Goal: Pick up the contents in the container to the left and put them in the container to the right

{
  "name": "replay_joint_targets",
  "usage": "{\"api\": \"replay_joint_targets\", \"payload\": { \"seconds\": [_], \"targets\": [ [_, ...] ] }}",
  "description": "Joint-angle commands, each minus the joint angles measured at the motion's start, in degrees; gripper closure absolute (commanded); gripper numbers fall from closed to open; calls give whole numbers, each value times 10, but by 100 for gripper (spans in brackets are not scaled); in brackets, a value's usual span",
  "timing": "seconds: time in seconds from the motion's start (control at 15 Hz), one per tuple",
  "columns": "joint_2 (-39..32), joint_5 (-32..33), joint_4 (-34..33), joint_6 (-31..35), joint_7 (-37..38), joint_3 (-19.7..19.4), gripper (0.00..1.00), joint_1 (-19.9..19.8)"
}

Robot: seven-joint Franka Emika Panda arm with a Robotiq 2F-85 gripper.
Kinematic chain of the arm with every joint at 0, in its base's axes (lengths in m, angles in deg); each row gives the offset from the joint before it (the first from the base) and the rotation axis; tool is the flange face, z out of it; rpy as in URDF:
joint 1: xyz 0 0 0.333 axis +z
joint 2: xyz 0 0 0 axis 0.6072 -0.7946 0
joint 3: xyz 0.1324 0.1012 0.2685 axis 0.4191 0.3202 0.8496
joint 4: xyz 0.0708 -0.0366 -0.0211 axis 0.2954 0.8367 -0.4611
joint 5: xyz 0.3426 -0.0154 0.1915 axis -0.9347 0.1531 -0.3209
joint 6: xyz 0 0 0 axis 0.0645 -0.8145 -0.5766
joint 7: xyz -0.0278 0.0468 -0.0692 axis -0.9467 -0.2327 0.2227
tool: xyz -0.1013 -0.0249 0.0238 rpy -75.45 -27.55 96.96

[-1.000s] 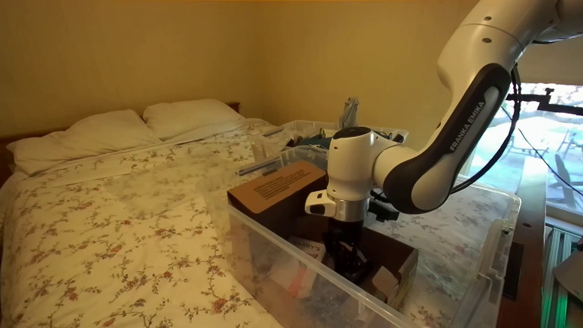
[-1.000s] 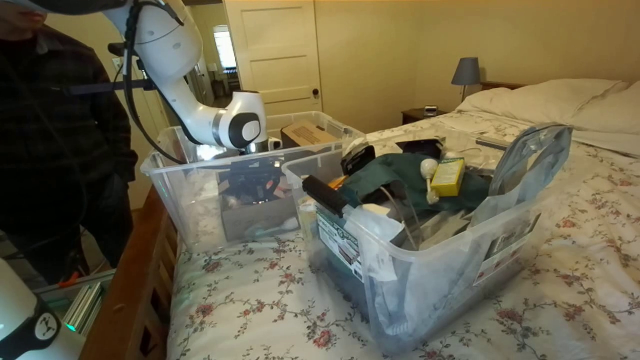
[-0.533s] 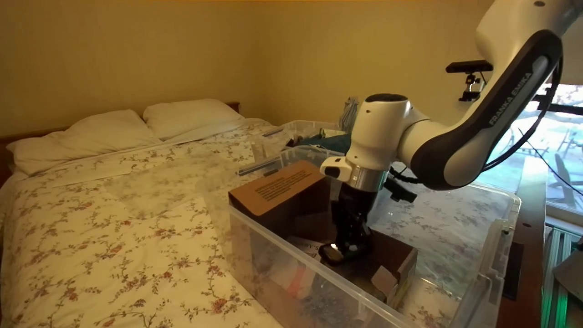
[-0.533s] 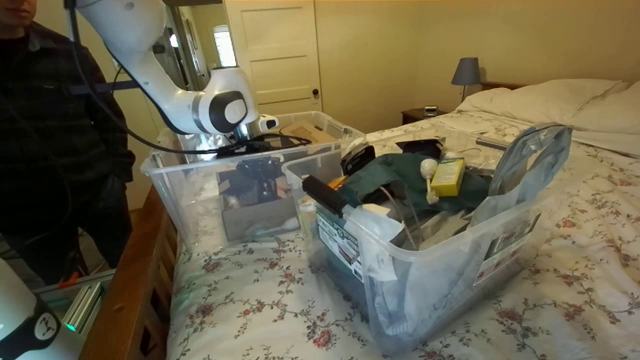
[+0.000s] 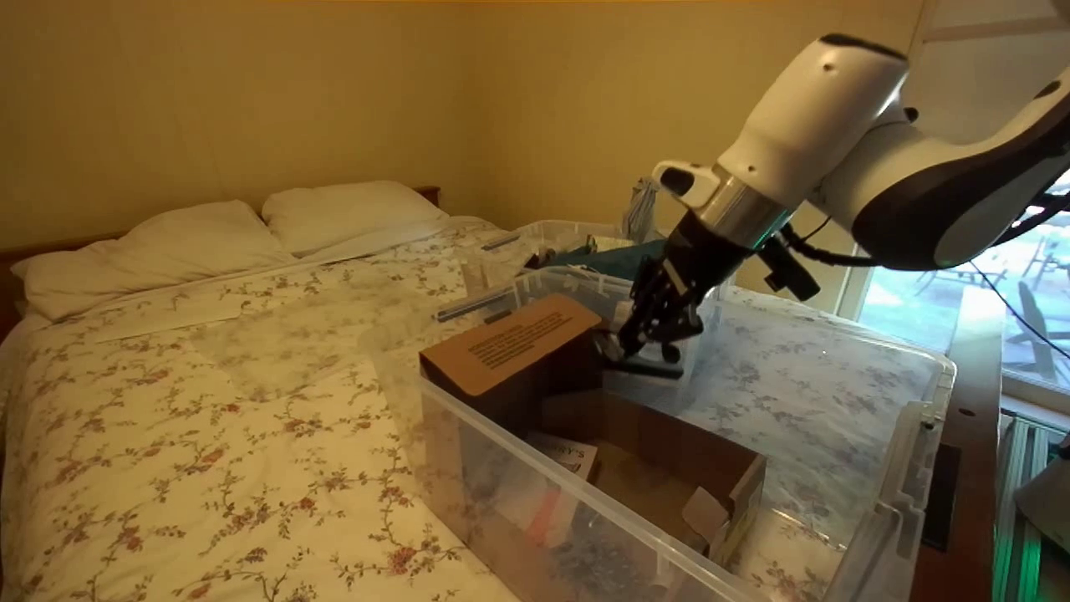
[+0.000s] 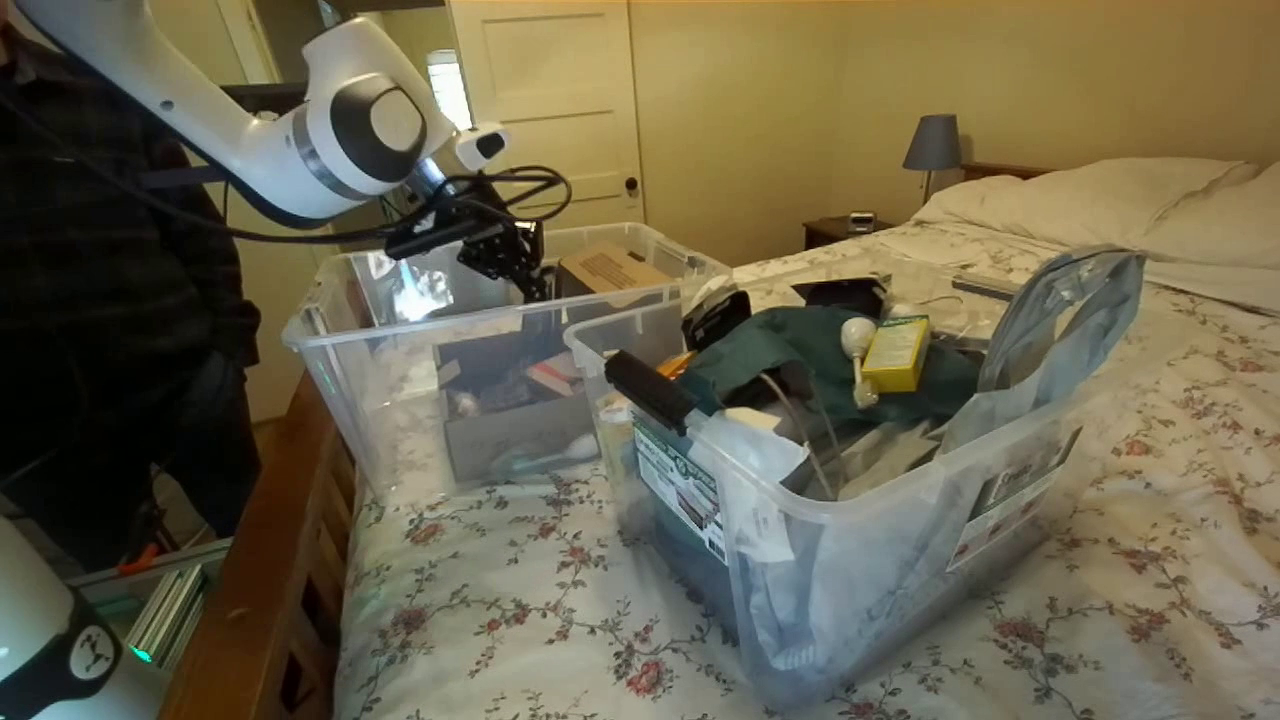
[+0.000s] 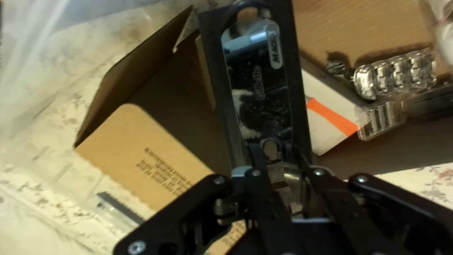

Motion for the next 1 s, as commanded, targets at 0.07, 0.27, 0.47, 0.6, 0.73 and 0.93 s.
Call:
{"api": "replay_joint_targets", "payload": {
  "seconds": [0.07,0.27,0.47,0.6,0.73,0.93],
  "targets": [
    [46,32,11,-16,22,1,80,-2],
    [49,26,15,-6,33,3,95,-3],
    [75,55,2,20,96,-10,95,-48],
    [94,50,-3,27,111,-25,95,-73],
    [103,69,-19,23,137,-34,95,-115],
    [94,102,-60,16,190,-32,95,-189]
  ]
}}
